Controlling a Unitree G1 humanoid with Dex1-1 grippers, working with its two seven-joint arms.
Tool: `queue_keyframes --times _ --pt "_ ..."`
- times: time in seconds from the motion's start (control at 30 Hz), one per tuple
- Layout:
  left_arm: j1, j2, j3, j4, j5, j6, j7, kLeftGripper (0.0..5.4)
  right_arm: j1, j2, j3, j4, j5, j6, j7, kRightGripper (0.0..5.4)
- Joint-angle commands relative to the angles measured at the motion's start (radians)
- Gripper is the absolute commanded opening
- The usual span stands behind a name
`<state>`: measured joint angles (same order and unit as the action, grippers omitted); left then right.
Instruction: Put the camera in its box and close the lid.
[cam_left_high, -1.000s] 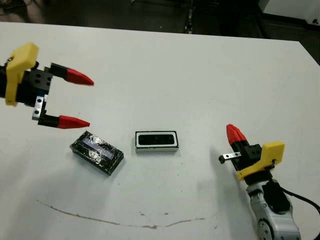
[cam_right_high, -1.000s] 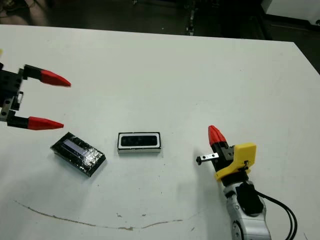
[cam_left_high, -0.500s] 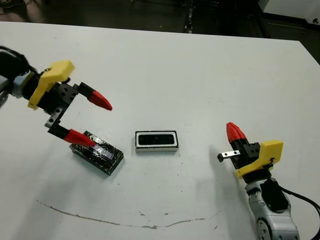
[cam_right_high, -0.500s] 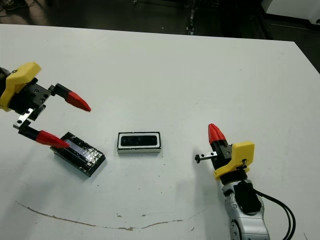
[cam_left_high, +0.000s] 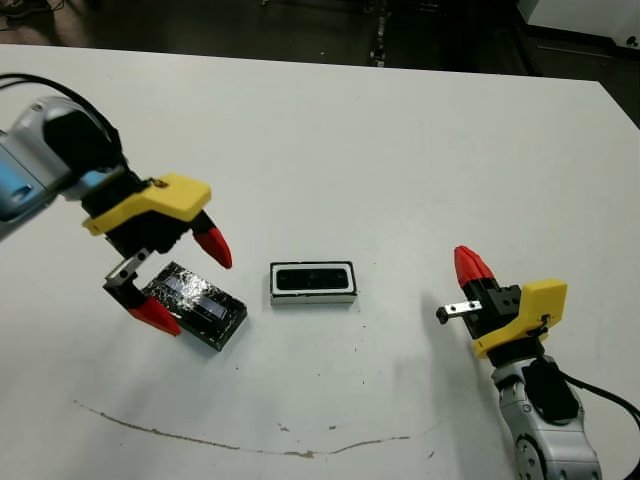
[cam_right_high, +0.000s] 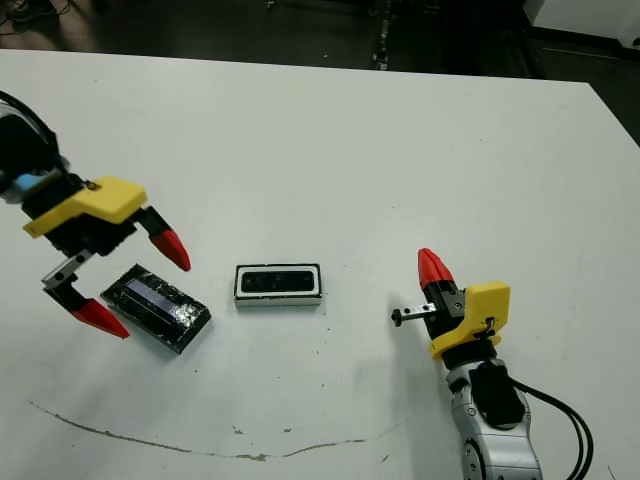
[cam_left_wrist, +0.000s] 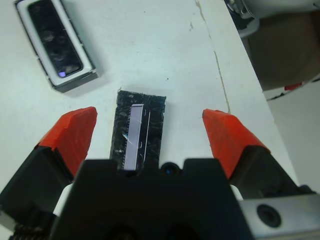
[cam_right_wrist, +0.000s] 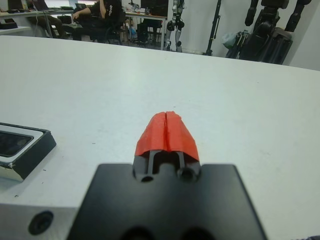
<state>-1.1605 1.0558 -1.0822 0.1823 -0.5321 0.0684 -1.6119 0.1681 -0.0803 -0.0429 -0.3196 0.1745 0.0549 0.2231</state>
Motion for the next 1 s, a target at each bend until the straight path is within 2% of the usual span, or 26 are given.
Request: queue_keyframes --times 0.03,0.37,0.73,1.0 --pt "-0.029 -0.013 -0.039 0.009 0.038 -0.060 -0.003 5.40 0.008 -0.013 -0.010 -0.002 -0.002 0.015 -0.011 0.01" --pt "-0.066 -0.041 -0.119 0.039 0.084 -0.052 -0.003 5.40 0.012 -0.014 -0.013 0.000 0.012 0.016 -0.001 0.01" --pt "-0.039 -0.081 -0.121 0.135 0.072 -0.096 -0.003 5.40 0.018 -0.010 -0.005 0.018 0.022 -0.010 0.015 0.01" --pt "-0.024 -0.100 -0.108 0.160 0.124 -0.086 -0.003 5.40 0.022 -0.010 -0.004 0.029 0.023 -0.021 0.024 0.01"
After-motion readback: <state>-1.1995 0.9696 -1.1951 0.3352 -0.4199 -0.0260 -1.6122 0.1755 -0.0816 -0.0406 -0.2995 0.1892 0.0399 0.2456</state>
